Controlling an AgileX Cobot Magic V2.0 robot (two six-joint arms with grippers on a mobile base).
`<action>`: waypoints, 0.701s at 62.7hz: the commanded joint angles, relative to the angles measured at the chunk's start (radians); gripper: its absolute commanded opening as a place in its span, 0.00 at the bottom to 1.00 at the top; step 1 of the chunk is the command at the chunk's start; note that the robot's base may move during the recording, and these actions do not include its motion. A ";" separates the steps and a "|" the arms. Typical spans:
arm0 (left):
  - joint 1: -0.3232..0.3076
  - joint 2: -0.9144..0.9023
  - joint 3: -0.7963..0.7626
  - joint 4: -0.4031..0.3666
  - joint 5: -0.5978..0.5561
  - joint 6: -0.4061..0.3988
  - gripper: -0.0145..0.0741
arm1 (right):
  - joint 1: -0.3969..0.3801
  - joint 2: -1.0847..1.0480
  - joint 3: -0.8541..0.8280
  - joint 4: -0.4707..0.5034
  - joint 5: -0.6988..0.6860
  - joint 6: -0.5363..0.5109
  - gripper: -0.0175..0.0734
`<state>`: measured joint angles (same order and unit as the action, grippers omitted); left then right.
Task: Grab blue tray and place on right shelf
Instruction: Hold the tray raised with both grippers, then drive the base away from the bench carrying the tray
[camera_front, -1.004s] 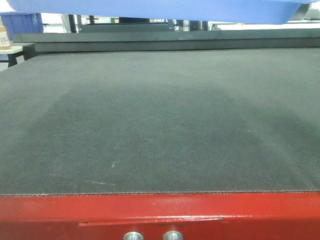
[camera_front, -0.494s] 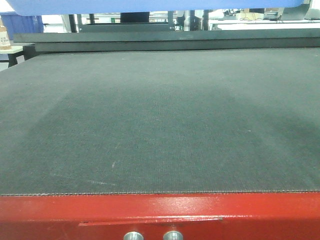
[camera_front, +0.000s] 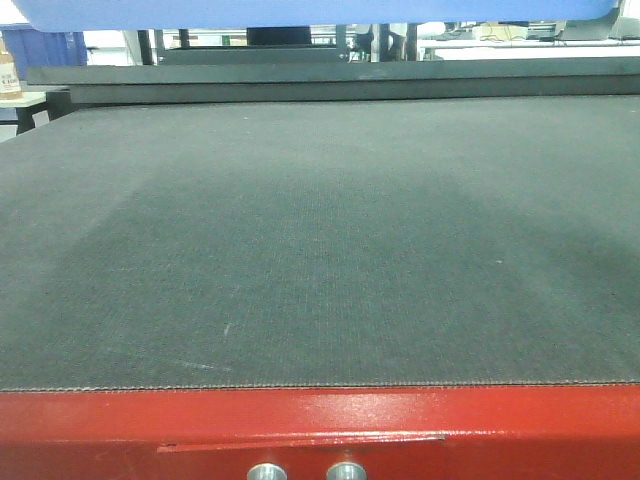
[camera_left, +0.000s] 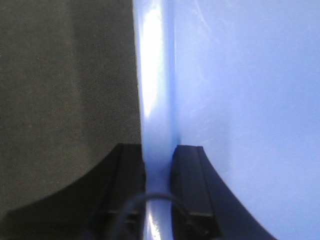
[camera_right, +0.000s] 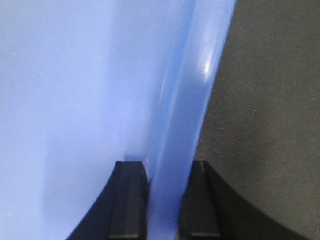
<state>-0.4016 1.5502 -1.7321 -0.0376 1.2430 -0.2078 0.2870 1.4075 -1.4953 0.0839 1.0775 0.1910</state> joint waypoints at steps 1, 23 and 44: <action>-0.003 -0.036 -0.024 0.070 0.093 0.026 0.11 | -0.009 -0.043 -0.025 -0.064 -0.022 -0.030 0.25; -0.003 -0.036 -0.024 0.052 0.093 0.026 0.11 | -0.009 -0.031 -0.025 -0.064 -0.022 -0.030 0.25; -0.003 -0.036 -0.024 0.013 0.093 0.026 0.11 | -0.009 -0.006 -0.025 -0.063 -0.023 -0.030 0.25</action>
<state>-0.4016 1.5502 -1.7300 -0.0437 1.2506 -0.2078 0.2870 1.4340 -1.4953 0.0839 1.0792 0.1925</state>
